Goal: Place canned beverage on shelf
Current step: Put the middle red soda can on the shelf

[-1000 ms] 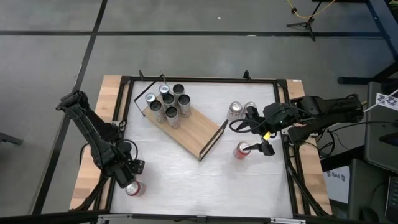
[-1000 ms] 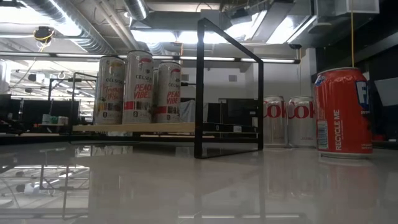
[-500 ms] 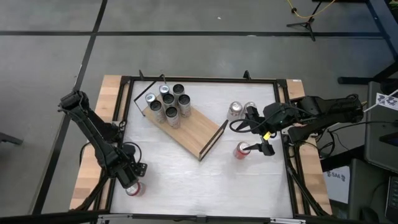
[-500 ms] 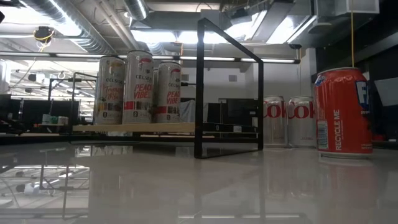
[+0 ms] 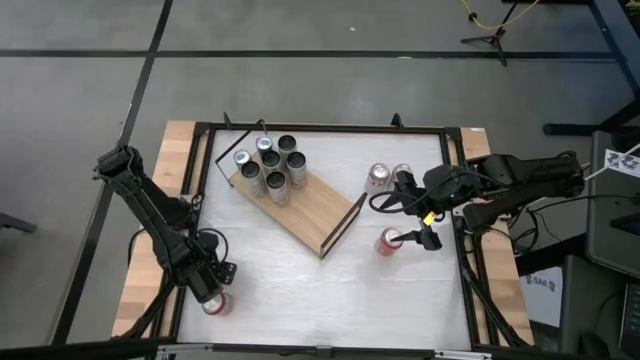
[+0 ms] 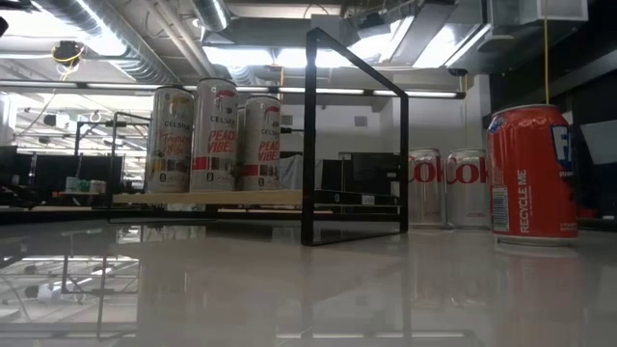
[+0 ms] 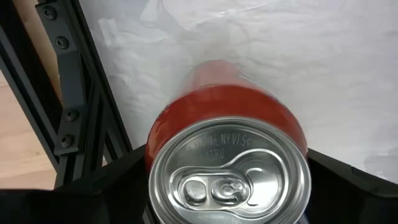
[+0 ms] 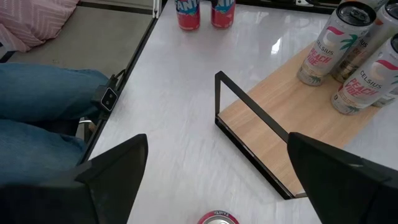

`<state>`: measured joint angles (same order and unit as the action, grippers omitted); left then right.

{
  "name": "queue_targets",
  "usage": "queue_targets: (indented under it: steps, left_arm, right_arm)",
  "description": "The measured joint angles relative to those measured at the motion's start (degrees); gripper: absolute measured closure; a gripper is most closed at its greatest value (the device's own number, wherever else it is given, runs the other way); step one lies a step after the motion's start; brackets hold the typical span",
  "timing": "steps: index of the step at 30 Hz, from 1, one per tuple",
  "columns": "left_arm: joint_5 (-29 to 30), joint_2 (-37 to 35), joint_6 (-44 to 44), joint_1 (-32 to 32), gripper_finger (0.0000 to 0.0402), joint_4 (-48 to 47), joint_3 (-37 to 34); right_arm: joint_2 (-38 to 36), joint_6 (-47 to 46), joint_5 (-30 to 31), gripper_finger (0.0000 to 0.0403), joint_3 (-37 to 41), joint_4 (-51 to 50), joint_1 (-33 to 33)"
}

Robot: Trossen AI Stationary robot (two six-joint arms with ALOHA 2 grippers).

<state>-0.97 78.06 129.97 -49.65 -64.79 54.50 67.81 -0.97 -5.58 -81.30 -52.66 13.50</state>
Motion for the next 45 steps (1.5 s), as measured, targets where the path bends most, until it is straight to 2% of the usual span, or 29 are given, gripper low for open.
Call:
queue_targets:
  steps: [15,20,30,35,40,45]
  left_arm:
    - [0.52,0.00,1.94,0.00,0.0068,-0.02,0.00]
    - [3.46,0.00,1.98,0.02,0.0069,-0.02,0.00]
    - [3.28,-0.02,1.94,0.02,0.0114,-0.03,0.00]
    - [3.30,-0.05,1.85,0.27,0.0119,-0.02,0.02]
    - [3.12,-0.99,-0.84,1.98,0.0120,0.74,-0.04]
    - [5.75,-3.32,-5.09,4.85,0.0121,2.10,-0.02]
  right_arm:
    - [0.00,0.00,0.00,0.0024,0.00,0.00,-0.01]
    - [0.00,0.00,-0.02,0.0024,0.00,0.00,0.00]
    - [0.00,0.00,-0.01,0.0024,0.00,-2.09,0.00]
    - [0.00,0.00,0.00,0.0024,0.00,-1.99,0.00]
    - [0.00,0.01,0.00,0.0024,0.00,-1.97,-0.01]
    - [0.00,0.02,0.00,0.0024,0.00,-1.95,-0.02]
